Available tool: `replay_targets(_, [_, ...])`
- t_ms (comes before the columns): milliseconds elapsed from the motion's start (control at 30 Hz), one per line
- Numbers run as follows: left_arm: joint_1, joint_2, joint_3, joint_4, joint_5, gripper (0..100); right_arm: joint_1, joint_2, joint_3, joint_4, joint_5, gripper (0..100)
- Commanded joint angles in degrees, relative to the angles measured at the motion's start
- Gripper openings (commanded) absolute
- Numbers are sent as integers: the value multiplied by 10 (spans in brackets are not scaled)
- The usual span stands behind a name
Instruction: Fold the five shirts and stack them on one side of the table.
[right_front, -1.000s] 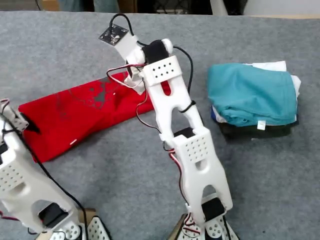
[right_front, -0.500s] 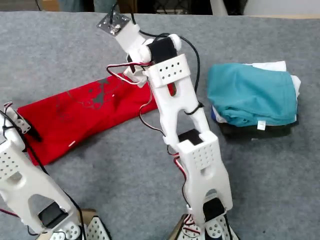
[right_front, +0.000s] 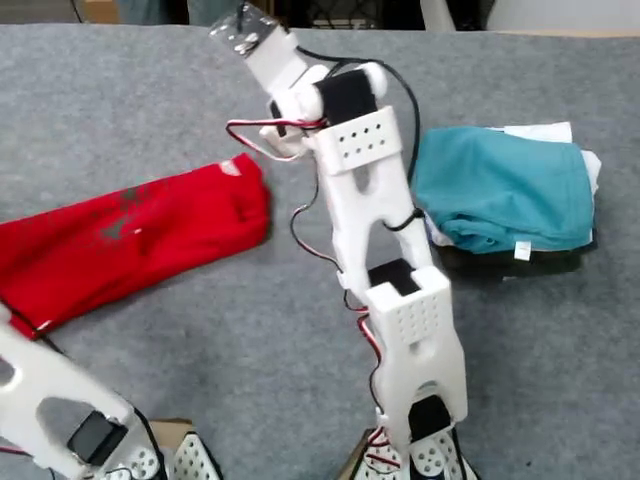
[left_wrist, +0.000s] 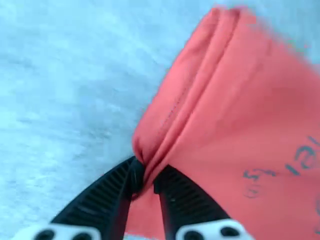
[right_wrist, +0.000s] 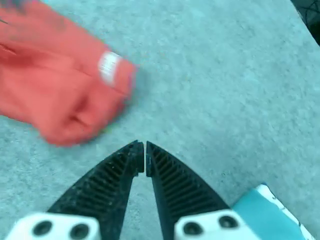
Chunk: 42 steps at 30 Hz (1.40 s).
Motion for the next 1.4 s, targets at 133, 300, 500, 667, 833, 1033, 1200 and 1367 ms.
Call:
replay_targets(133, [37,-150,-19,6,-4,28,58,-36,-7,-14,-4,15])
replay_targets(300, [158,-247,77,6,-4,28,74,-39,-7,-49,-10,15])
replay_targets(500, [320,-372,219,5,-4,28,93,-40,-21,-47,-9,15])
replay_targets(667, [465,-403,294,3,24,29,142,-36,-120,-55,-10,15])
replay_targets(833, [573,-338,297,-72,92,29,181,-36,-167,-45,-11,15])
replay_targets(1033, [661,-246,230,-118,149,29,181,-35,-178,-38,-10,15])
replay_targets(1200, [688,-164,155,-114,170,30,180,-20,-182,-39,-9,17])
replay_targets(1367, [669,-108,86,-76,234,107,174,7,-182,-47,-9,18])
